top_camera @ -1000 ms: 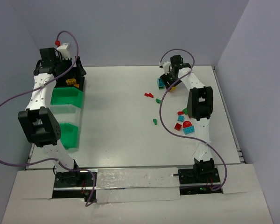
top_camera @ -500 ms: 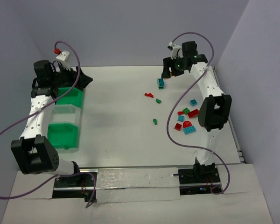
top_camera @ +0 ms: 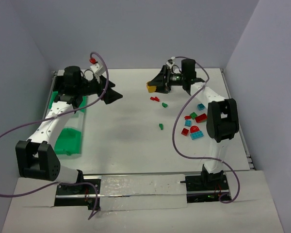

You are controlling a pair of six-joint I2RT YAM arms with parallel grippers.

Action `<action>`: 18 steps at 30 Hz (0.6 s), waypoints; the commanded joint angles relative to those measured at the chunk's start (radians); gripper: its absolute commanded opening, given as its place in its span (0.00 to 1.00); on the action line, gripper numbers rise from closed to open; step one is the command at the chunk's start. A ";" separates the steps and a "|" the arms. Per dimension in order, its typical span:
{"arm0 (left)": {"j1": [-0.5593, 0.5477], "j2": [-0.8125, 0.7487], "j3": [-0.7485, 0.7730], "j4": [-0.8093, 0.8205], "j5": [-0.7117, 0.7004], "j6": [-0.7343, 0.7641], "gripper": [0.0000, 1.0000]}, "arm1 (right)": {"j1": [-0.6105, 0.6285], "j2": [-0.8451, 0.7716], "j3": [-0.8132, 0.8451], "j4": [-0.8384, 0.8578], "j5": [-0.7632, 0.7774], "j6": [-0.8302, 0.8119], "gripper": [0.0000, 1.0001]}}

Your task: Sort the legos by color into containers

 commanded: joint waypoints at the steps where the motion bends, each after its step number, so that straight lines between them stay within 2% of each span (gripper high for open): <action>1: -0.057 0.033 0.050 0.074 0.010 -0.038 0.99 | 0.065 -0.040 -0.088 0.712 -0.131 0.628 0.11; 4: -0.095 0.047 0.079 0.067 -0.008 -0.042 0.99 | 0.098 -0.025 -0.106 0.834 -0.124 0.709 0.12; 11: -0.143 0.056 0.089 0.027 -0.023 -0.009 0.99 | 0.179 -0.023 -0.122 0.869 -0.122 0.732 0.12; 18: -0.160 0.054 0.099 0.032 -0.011 -0.032 0.99 | 0.199 -0.015 -0.128 0.895 -0.117 0.762 0.13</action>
